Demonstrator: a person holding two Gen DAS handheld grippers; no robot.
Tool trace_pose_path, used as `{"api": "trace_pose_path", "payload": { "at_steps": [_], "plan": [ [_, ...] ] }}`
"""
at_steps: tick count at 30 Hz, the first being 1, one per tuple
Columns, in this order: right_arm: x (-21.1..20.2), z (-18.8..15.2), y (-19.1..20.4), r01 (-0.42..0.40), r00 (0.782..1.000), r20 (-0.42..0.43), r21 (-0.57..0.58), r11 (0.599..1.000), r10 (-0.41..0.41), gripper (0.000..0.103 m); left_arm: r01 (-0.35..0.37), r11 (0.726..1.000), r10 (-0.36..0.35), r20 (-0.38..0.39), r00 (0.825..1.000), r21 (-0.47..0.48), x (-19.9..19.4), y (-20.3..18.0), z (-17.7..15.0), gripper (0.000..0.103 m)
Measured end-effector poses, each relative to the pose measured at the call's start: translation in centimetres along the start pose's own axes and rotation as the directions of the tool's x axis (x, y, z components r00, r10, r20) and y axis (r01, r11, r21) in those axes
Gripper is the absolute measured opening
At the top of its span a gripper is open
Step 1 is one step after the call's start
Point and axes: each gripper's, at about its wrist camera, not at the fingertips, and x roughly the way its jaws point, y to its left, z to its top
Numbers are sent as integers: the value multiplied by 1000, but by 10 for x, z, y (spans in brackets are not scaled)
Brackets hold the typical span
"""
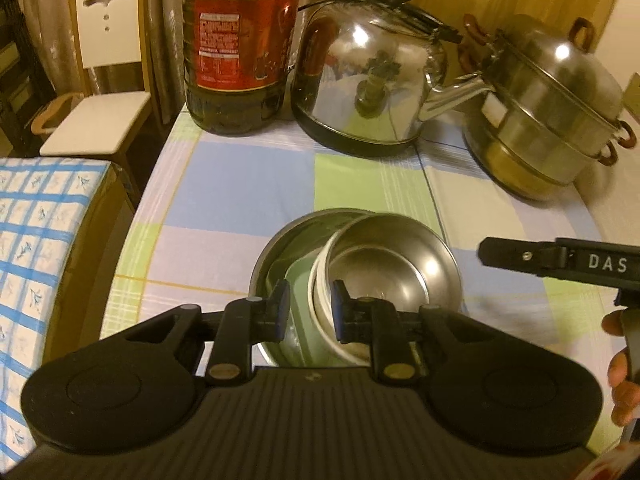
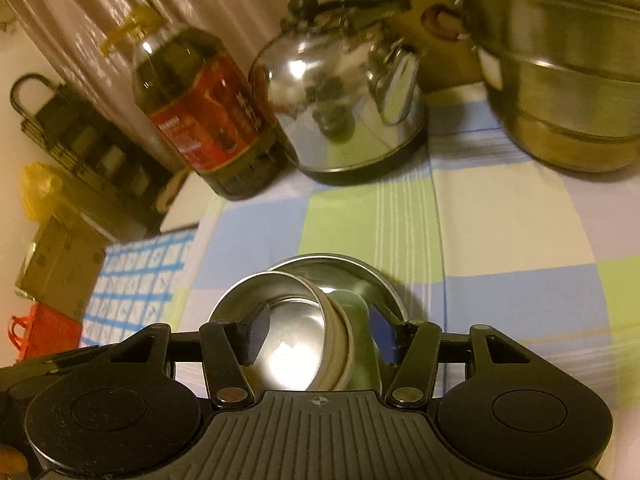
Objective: Organize plates and bowls
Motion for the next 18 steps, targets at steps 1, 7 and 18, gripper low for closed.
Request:
{"api": "trace_pose_path", "payload": {
  "at_steps": [1, 7, 18],
  "plan": [
    [-8, -6, 1, 10, 1000, 17, -5, 1000, -10, 56, 1, 1000, -1, 5, 1000, 5, -6, -1, -4, 19],
    [-51, -42, 6, 68, 995, 71, -70, 995, -63, 56, 27, 999, -28, 20, 999, 32, -42, -21, -39, 19],
    [-122, -113, -10, 41, 998, 44, -90, 995, -37, 56, 64, 994, -65, 7, 998, 84, -90, -80, -106, 19]
  ]
}}
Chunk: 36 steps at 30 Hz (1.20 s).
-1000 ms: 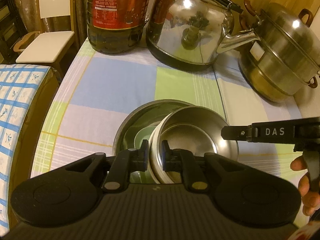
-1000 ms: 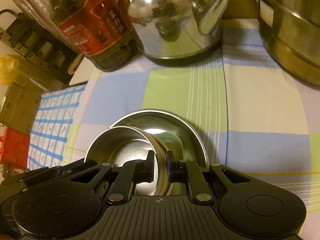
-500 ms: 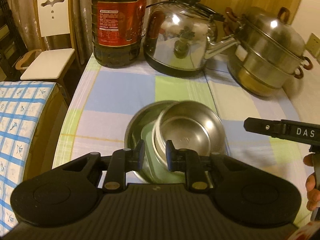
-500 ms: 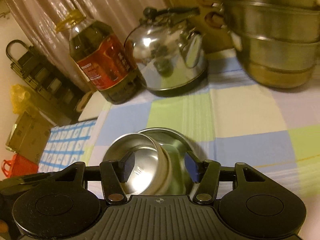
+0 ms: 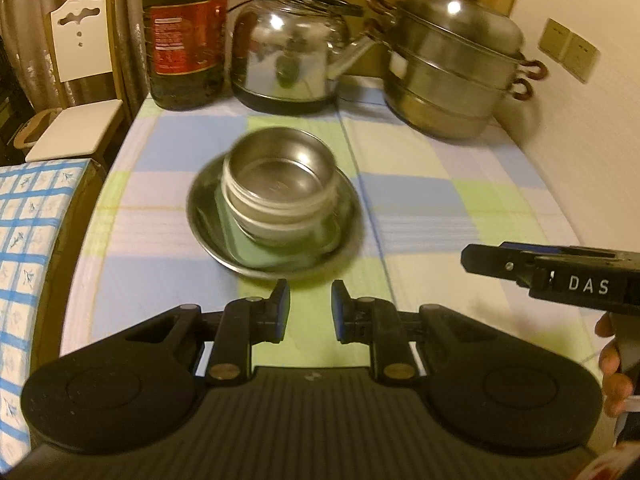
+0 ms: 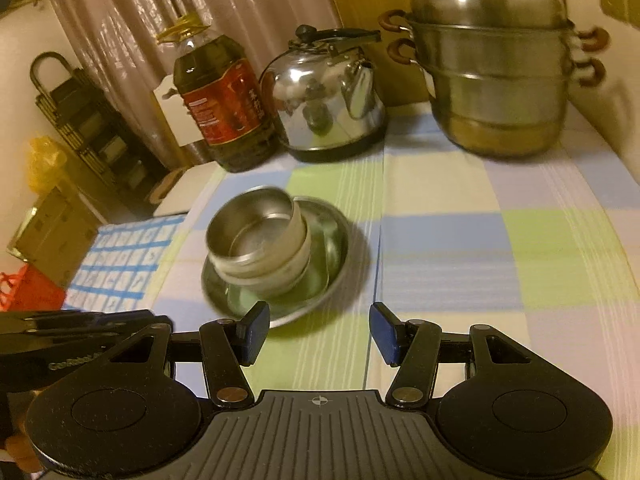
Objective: Organize plates and bowls
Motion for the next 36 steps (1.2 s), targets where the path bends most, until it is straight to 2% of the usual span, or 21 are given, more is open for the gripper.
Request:
{"api": "trace_pose_path", "payload": {
  "at_steps": [7, 22, 36],
  "plan": [
    [-36, -34, -11, -16, 998, -54, -1, 1000, 16, 56, 22, 1000, -22, -1, 1000, 1, -27, -41, -38, 19],
    [-109, -101, -25, -9, 997, -79, -23, 1000, 7, 56, 23, 1000, -23, -12, 1000, -6, -72, -95, -111, 19],
    [-139, -142, -35, 30, 995, -90, -33, 999, -32, 55, 43, 999, -43, -5, 999, 16, -94, -124, -145, 19]
  ]
}}
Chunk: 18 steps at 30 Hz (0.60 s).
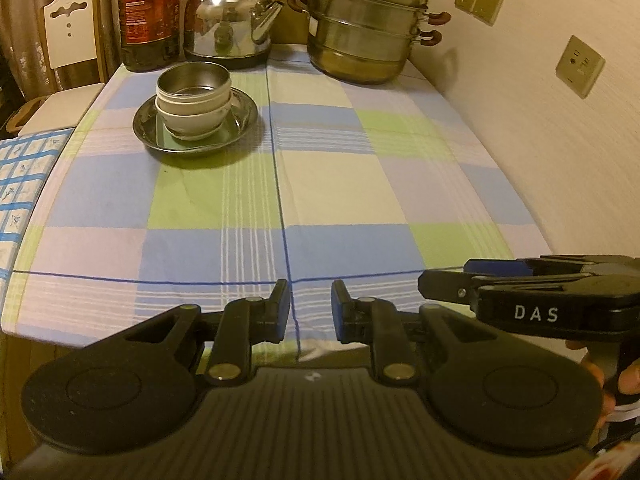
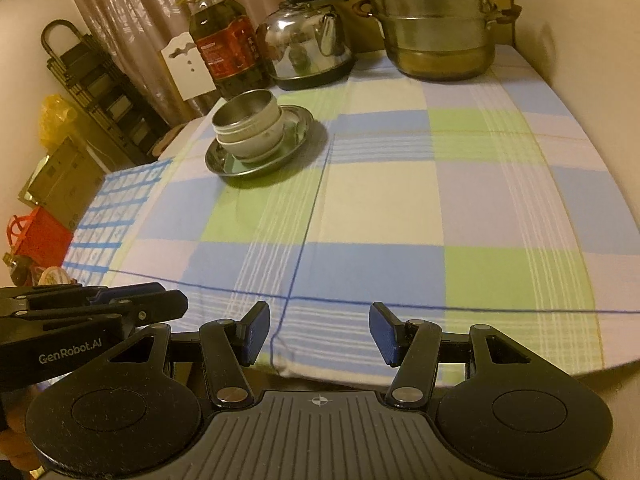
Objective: Organize plates and bowls
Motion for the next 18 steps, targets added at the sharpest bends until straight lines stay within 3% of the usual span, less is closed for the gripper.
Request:
{"api": "trace_pose_path", "payload": {
  "at_steps": [18],
  "plan": [
    [-15, -14, -9, 6, 1000, 10, -16, 1000, -5, 56, 16, 1000, -16, 8, 1000, 14, -4, -25, -11, 19]
  ]
}}
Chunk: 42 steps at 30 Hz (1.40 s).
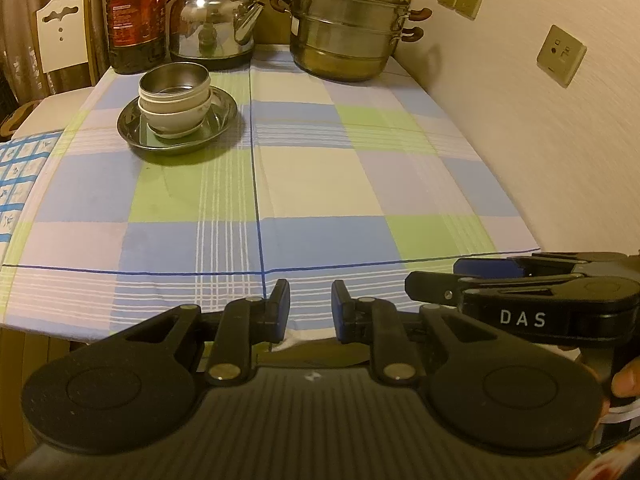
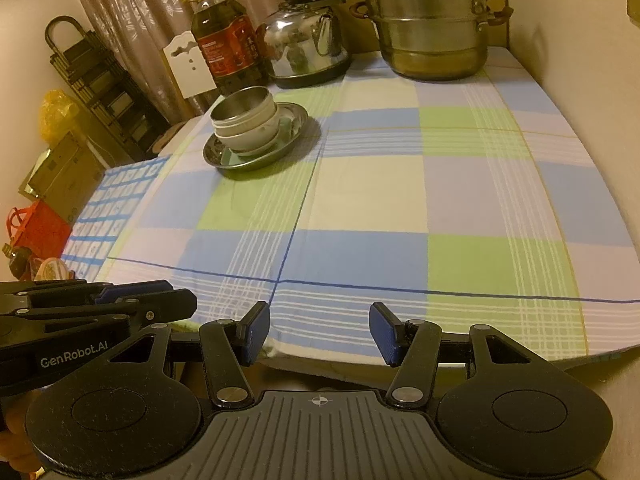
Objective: Organize plates and bowls
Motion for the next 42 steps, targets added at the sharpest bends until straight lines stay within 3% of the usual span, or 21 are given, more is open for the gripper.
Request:
{"api": "trace_pose_path", "payload": {
  "at_steps": [42],
  "plan": [
    [-3, 4, -19, 1, 1000, -1, 5, 1000, -1, 55, -5, 1000, 5, 1, 1000, 14, 9, -13, 8, 19]
  ]
}}
